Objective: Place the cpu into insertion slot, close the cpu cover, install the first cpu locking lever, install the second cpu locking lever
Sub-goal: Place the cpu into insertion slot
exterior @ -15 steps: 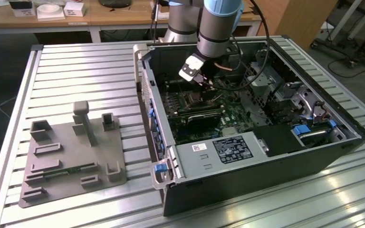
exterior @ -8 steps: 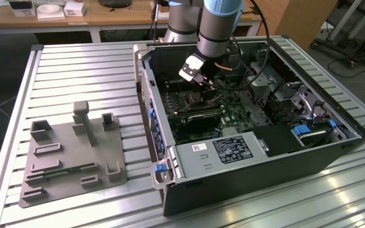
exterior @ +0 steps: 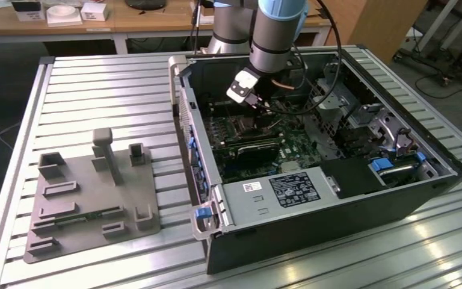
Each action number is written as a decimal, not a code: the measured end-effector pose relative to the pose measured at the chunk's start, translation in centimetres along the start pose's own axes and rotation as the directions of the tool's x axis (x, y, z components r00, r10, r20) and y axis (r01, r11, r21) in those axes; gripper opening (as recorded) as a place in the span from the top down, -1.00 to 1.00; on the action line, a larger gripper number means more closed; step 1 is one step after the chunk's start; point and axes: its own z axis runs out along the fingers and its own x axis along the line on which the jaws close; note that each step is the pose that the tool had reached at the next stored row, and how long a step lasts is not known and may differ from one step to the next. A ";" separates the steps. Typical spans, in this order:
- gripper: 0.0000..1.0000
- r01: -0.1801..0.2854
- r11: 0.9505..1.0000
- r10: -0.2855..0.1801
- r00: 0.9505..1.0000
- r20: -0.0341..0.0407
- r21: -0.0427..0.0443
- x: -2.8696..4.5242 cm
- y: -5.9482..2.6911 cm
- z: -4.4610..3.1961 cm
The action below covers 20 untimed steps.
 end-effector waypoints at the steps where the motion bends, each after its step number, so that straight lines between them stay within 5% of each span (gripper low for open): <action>1: -0.08 0.000 1.000 0.000 1.000 0.000 0.000 0.00 0.00 0.01; 20: -0.08 -0.007 1.000 0.007 1.000 0.000 0.000 0.27 0.00 0.40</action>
